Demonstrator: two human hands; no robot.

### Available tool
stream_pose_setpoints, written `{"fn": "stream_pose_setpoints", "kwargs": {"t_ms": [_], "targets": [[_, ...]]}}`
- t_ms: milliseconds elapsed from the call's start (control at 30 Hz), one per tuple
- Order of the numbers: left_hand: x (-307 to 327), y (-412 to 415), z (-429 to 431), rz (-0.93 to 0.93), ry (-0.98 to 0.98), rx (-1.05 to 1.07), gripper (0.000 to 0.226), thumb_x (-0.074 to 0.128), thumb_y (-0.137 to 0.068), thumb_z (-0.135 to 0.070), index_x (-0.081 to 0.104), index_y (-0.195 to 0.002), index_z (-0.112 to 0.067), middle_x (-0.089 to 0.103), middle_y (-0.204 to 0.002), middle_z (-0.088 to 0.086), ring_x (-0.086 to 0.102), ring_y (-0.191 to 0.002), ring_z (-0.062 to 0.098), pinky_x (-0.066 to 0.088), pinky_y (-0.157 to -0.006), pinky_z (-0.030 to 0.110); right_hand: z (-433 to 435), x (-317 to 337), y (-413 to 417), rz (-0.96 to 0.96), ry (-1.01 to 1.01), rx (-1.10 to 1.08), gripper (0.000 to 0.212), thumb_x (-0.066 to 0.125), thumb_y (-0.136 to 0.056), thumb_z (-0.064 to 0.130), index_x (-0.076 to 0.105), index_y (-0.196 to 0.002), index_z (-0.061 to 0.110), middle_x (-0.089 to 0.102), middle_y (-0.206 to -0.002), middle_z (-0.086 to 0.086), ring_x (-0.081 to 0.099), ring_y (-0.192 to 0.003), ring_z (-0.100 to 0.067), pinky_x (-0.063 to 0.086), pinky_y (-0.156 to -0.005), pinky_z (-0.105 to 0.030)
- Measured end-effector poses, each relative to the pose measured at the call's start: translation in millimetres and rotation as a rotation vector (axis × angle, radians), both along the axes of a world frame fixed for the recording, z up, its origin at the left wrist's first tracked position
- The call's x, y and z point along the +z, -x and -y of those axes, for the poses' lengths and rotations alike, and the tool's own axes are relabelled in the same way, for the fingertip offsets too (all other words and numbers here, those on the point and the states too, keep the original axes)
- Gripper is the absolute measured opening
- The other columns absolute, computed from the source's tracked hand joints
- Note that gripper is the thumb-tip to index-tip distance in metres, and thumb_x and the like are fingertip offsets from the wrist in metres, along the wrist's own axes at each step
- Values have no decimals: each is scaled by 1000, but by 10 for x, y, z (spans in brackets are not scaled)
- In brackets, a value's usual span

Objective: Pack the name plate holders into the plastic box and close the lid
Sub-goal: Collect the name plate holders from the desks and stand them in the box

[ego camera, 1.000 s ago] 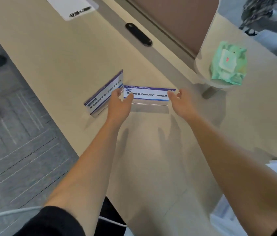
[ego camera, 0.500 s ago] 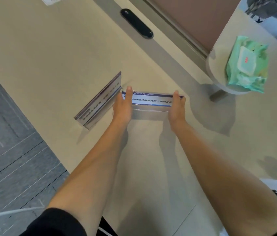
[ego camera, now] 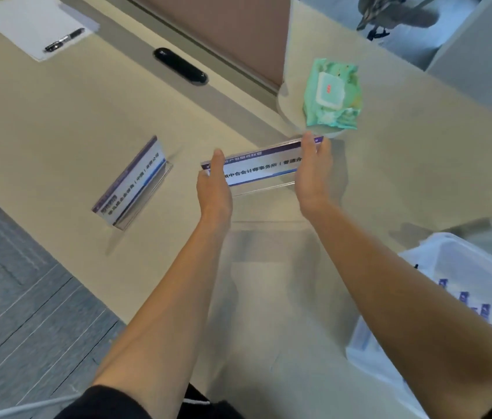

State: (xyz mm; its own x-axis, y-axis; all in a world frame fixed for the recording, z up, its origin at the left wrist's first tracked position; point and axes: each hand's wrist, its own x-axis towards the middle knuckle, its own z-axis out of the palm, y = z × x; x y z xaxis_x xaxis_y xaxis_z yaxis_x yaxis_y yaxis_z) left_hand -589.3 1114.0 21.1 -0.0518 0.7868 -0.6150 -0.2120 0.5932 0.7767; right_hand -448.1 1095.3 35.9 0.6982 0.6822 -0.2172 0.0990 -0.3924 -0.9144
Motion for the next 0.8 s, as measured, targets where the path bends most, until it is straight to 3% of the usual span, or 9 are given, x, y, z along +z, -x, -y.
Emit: {"fn": "stream_pose_setpoints", "kwargs": {"t_ms": [100,200,300,367,467,600,733,800], "targets": [[286,-342,386,36,-24,-18,29,56,-92,-53,54,-85,-25,63,-82,-4,59,-74,10,48,-79,33,415,273,-360,-28,-77,-37,33,40,-101,47,53,-110,19,55,-116,-3,47,-90,0,35,-90,-31],[561,-609,822,82,-69,-79,23,61,-90,-49,58,-85,-26,64,-85,-6,60,-81,11,48,-86,38,857,546,-674,-60,-156,-67,29,47,-94,54,52,-93,25,54,-120,-7,46,-103,-9,37,-97,-33],[819,-818,1280,96,-124,-197,19,65,-83,-46,62,-83,-28,67,-85,-7,60,-90,15,47,-94,44,1340,822,-967,-124,-209,-50,34,55,-83,62,50,-89,29,50,-120,-7,55,-96,-8,46,-97,-40],[957,-920,1574,124,-159,-310,14,63,-84,-41,65,-75,-31,69,-81,-9,60,-90,18,47,-93,45,1658,981,-1180,-139,-221,-25,41,58,-73,67,51,-88,29,58,-113,-6,62,-91,-15,52,-93,-46],[1131,-998,1971,95,-195,-520,12,63,-76,-40,70,-69,-34,72,-87,-8,63,-93,27,42,-96,50,2097,1206,-1498,-134,-204,33,37,63,-74,61,54,-85,27,69,-94,-2,67,-82,-19,54,-89,-48],[1209,-1144,2383,52,-203,-874,42,62,-71,-51,69,-110,-33,65,-129,1,71,-99,30,41,-99,47,2610,1438,-1886,-113,-206,14,30,66,-82,48,54,-85,21,65,-74,4,63,-65,-15,55,-72,-39],[1207,-1344,2680,128,-212,-1160,87,85,-55,-60,58,-133,-32,62,-127,5,64,-106,30,47,-100,37,3064,1583,-2098,-95,-223,27,25,63,-90,45,53,-86,22,59,-72,10,58,-57,0,53,-73,-40],[1192,-1449,2842,129,-241,-1169,82,83,-60,-52,55,-135,-35,59,-131,5,60,-110,33,45,-101,35,3261,1635,-2134,-85,-243,20,22,61,-94,42,53,-87,22,57,-78,10,57,-66,2,50,-73,-38]]}}
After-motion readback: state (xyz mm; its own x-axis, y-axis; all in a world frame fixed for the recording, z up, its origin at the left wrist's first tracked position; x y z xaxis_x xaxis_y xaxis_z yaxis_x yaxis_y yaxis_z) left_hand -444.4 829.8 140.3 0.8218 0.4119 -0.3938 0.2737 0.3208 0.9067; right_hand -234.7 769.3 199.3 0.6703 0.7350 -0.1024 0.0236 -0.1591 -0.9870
